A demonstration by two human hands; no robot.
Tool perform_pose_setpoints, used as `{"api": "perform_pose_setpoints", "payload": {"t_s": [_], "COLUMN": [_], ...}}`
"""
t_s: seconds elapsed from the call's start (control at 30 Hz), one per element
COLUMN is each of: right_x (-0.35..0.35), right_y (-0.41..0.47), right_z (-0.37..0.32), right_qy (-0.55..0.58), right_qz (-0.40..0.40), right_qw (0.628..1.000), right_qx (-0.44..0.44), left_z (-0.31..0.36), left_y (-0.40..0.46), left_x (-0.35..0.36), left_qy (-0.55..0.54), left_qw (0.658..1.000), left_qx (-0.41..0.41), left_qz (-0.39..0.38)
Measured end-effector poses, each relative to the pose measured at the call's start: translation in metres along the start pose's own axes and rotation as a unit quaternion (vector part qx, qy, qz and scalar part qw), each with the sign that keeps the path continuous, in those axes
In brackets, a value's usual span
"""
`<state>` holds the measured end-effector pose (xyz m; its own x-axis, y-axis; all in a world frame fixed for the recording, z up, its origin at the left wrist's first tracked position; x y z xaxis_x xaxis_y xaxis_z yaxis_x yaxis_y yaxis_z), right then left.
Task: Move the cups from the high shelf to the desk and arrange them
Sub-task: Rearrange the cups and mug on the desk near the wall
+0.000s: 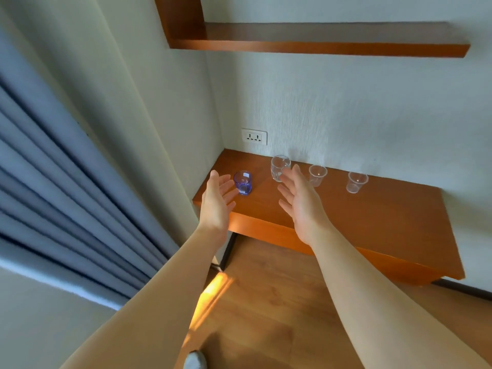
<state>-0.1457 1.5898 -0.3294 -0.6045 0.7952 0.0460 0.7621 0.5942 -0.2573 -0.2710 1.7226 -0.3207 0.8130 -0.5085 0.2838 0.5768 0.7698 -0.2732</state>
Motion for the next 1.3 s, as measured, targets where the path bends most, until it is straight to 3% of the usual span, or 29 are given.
{"api": "perform_pose_setpoints", "payload": {"t_s": [0.33,0.6,1.3], "right_x": [0.091,0.101,0.068], "right_y": [0.079,0.143,0.252], "right_z": [0.022,0.055,0.159], "right_qy": [0.029,0.018,0.034], "right_qz": [0.101,0.147,0.087], "right_qw": [0.994,0.985,0.969], "right_qx": [0.042,0.09,0.228], "left_z": [0.016,-0.003,-0.125], "left_y": [0.153,0.232,0.315], "left_x": [-0.048,-0.04,-0.031], "left_qy": [0.034,0.076,0.156], "left_qw": [0.992,0.983,0.967], "left_qx": [-0.076,-0.094,-0.183], "left_qz": [-0.094,-0.141,-0.083]}}
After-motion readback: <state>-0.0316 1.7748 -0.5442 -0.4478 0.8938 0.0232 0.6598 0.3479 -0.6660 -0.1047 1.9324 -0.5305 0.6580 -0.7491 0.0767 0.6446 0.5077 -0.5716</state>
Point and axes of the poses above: each hand's wrist, its own y-axis towards the middle knuckle, its own x-axis out of the palm, z = x × y, the point moved 7 cm from there along y, towards the middle knuckle, and after that the axes turned 12 degrees about -y, right-handed, at the moved point
